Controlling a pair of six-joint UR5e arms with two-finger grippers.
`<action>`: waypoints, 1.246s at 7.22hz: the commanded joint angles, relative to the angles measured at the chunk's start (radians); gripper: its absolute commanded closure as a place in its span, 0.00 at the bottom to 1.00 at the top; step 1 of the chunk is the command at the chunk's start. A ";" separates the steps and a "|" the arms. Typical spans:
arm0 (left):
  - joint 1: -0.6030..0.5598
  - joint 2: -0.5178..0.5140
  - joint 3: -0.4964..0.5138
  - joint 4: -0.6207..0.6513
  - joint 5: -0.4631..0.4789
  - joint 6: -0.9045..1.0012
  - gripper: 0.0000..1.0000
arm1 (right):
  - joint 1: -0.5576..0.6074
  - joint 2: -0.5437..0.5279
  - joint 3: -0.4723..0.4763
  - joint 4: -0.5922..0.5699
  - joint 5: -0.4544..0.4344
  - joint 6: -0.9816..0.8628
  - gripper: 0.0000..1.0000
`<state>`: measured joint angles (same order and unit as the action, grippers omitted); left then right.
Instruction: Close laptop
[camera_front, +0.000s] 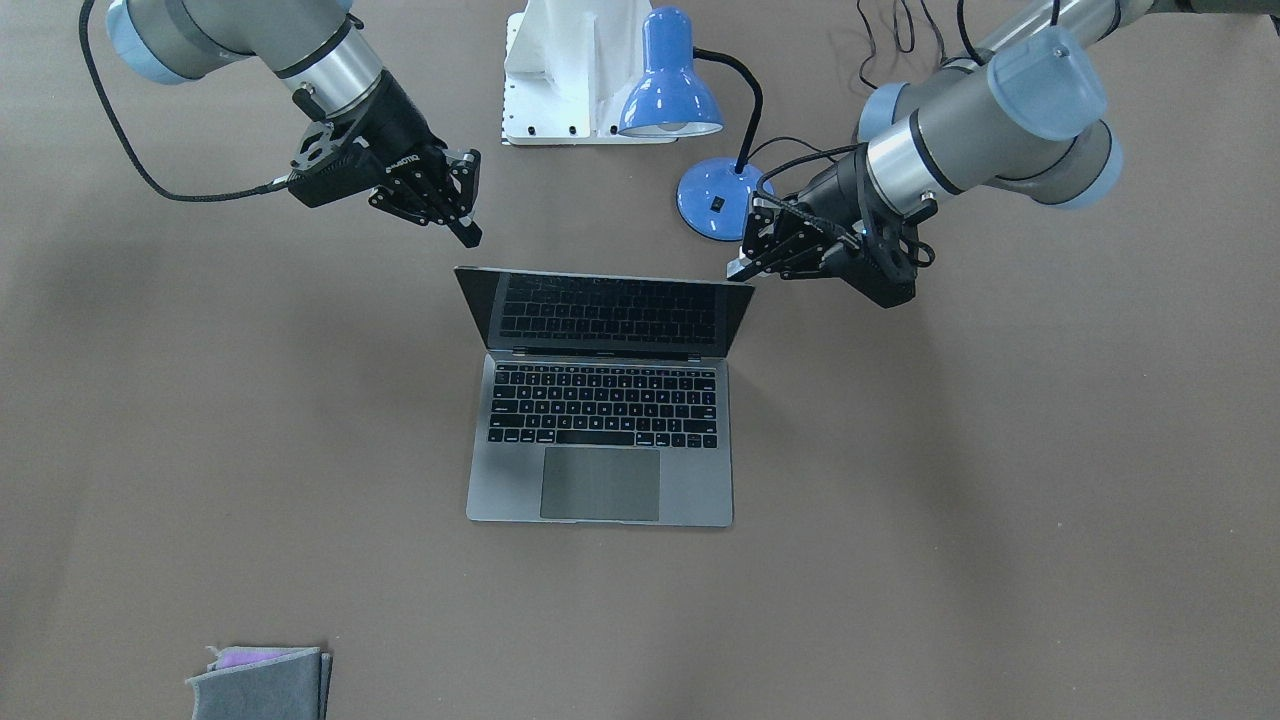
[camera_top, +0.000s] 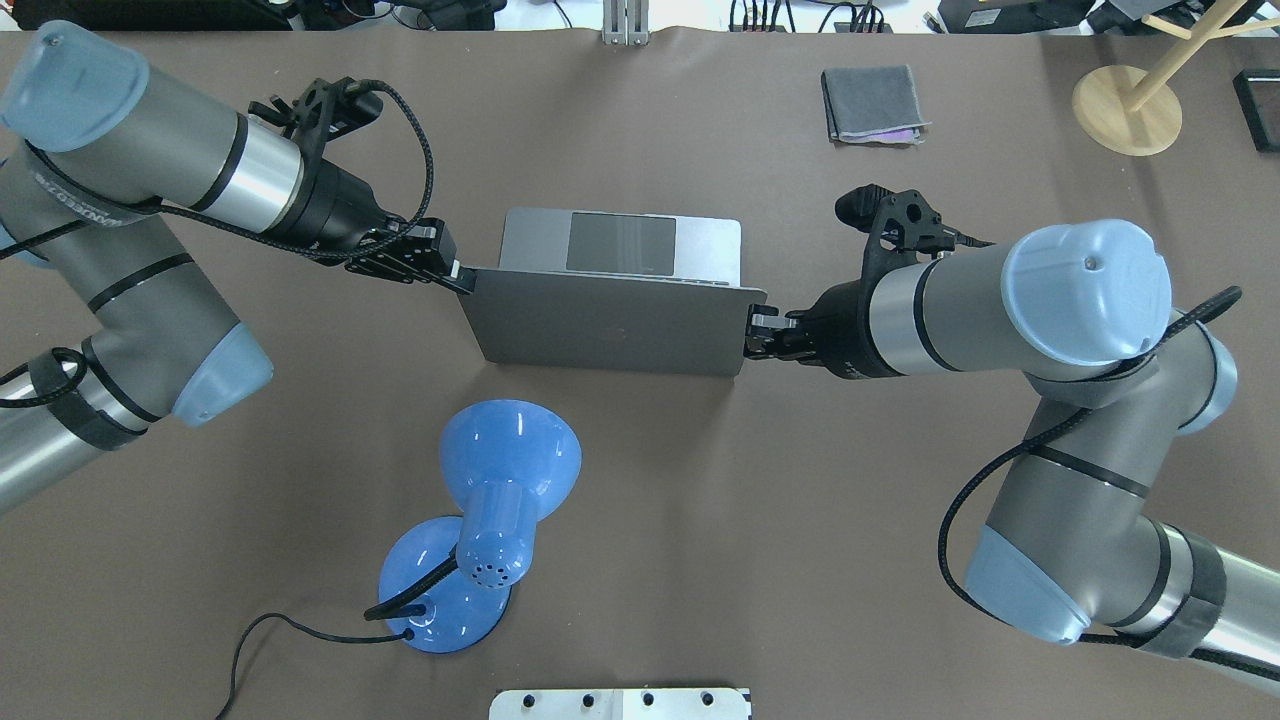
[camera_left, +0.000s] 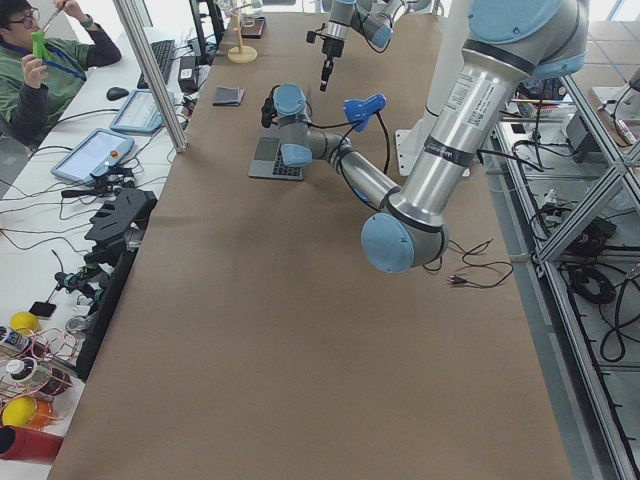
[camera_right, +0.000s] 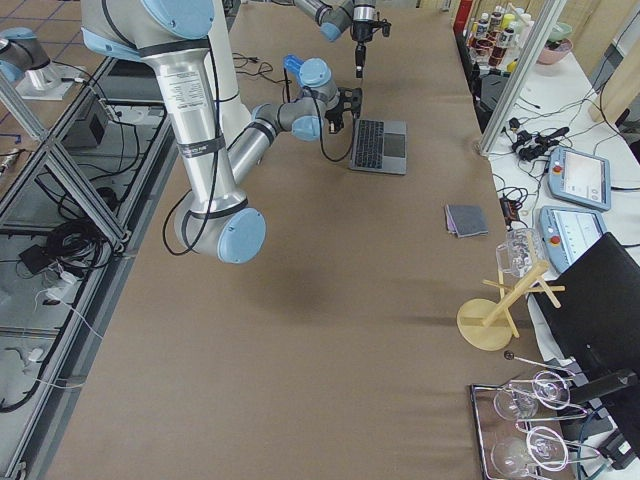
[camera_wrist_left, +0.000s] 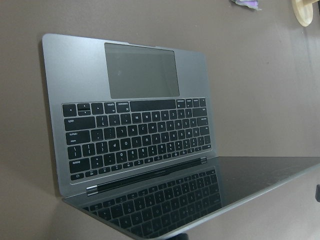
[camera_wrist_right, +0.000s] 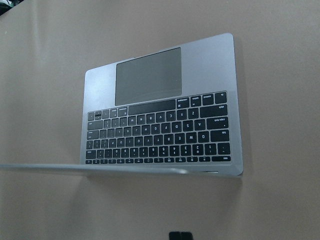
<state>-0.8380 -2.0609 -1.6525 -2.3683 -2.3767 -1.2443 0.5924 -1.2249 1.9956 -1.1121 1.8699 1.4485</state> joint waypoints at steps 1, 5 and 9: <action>-0.001 -0.027 0.040 0.006 0.042 0.002 1.00 | 0.039 0.054 -0.067 -0.017 0.000 0.000 1.00; 0.000 -0.045 0.085 0.004 0.045 0.003 1.00 | 0.105 0.122 -0.175 -0.017 0.002 -0.007 1.00; 0.000 -0.105 0.195 0.006 0.109 0.064 1.00 | 0.119 0.189 -0.279 -0.015 0.002 -0.010 1.00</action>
<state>-0.8373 -2.1524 -1.4931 -2.3641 -2.2880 -1.2194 0.7079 -1.0562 1.7508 -1.1287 1.8715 1.4403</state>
